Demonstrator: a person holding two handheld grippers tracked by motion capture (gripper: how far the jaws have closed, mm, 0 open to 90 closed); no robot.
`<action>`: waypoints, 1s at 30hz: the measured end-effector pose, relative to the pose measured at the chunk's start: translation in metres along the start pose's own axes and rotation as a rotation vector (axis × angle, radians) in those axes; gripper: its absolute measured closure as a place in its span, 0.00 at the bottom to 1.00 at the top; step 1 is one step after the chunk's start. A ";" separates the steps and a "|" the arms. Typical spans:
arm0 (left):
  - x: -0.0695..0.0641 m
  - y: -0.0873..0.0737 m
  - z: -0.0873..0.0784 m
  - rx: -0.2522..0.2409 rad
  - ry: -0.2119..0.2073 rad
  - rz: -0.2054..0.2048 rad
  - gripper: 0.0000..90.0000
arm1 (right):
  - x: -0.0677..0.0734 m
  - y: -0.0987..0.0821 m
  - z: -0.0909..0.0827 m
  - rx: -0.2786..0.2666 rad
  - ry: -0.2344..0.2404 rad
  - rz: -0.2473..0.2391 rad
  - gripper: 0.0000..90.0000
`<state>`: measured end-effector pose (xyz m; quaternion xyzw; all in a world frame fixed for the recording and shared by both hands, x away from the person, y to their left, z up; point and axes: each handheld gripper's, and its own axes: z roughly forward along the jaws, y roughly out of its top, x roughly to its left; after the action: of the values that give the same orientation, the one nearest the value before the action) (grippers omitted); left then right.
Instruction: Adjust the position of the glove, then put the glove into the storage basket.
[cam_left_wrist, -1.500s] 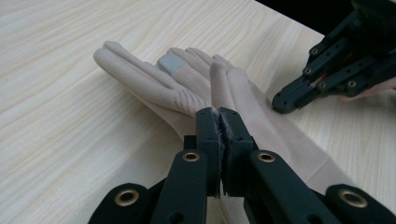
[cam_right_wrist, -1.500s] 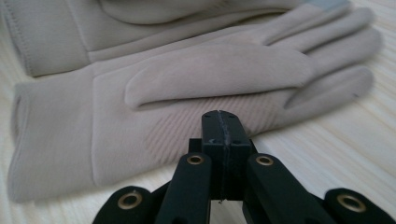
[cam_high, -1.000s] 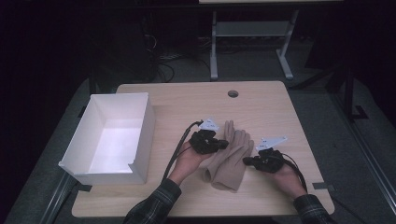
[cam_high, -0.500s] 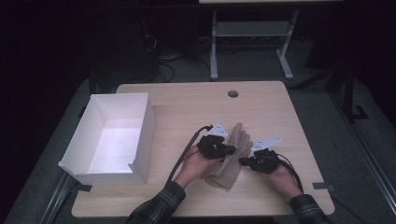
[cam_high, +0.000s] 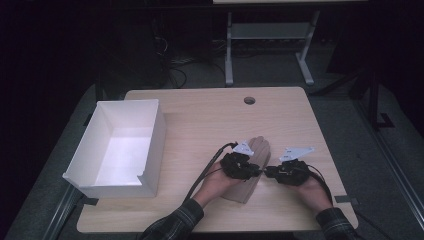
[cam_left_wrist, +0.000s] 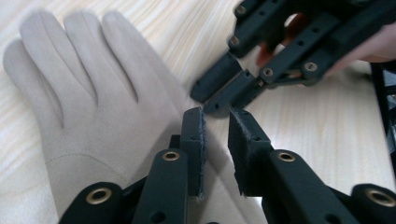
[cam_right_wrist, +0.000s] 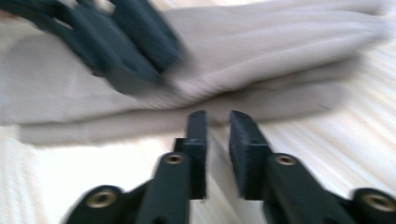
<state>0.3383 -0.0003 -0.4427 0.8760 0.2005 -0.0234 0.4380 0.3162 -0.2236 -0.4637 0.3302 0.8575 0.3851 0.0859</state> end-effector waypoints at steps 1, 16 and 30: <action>-0.001 0.001 -0.001 0.004 0.000 0.002 0.87 | -0.003 -0.002 -0.003 -0.002 -0.019 0.000 0.78; -0.011 -0.015 0.016 0.137 0.001 0.001 1.00 | -0.032 -0.015 -0.010 -0.008 -0.171 0.113 0.31; -0.006 -0.025 -0.008 0.197 0.080 0.026 1.00 | -0.035 -0.016 -0.002 0.012 -0.196 0.107 0.24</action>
<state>0.3224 0.0174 -0.4556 0.9176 0.2035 -0.0022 0.3416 0.3343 -0.2545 -0.4774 0.4119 0.8284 0.3500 0.1466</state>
